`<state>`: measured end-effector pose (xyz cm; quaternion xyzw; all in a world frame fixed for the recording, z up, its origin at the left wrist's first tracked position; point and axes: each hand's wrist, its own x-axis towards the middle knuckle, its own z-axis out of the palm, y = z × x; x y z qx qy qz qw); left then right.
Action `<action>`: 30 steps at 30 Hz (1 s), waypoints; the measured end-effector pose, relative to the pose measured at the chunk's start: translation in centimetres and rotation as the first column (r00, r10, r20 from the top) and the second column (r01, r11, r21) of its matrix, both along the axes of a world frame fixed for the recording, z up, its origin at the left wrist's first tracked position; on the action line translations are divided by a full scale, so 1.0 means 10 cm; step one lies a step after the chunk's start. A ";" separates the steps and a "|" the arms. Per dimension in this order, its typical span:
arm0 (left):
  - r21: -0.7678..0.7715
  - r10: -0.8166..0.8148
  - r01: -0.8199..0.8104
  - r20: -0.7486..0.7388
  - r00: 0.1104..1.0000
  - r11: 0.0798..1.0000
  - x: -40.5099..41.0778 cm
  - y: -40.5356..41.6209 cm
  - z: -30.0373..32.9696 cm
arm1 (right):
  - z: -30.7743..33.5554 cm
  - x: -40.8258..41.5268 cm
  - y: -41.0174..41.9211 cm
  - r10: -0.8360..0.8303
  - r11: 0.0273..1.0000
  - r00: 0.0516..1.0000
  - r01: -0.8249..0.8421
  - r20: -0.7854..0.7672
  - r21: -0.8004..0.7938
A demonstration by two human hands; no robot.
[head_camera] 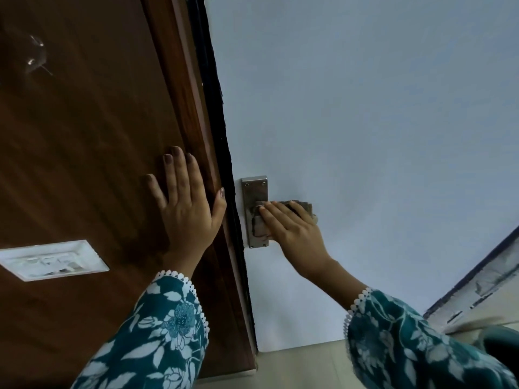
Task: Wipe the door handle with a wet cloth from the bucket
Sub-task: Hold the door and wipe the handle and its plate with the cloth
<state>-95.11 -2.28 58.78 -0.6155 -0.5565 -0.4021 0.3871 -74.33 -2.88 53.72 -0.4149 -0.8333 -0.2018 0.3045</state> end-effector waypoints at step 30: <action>0.033 0.012 -0.012 0.014 1.000 0.999 0.04 0.02 -0.02 | 0.01 0.33 0.04 0.058 0.997 0.998 -0.056 -0.023 0.058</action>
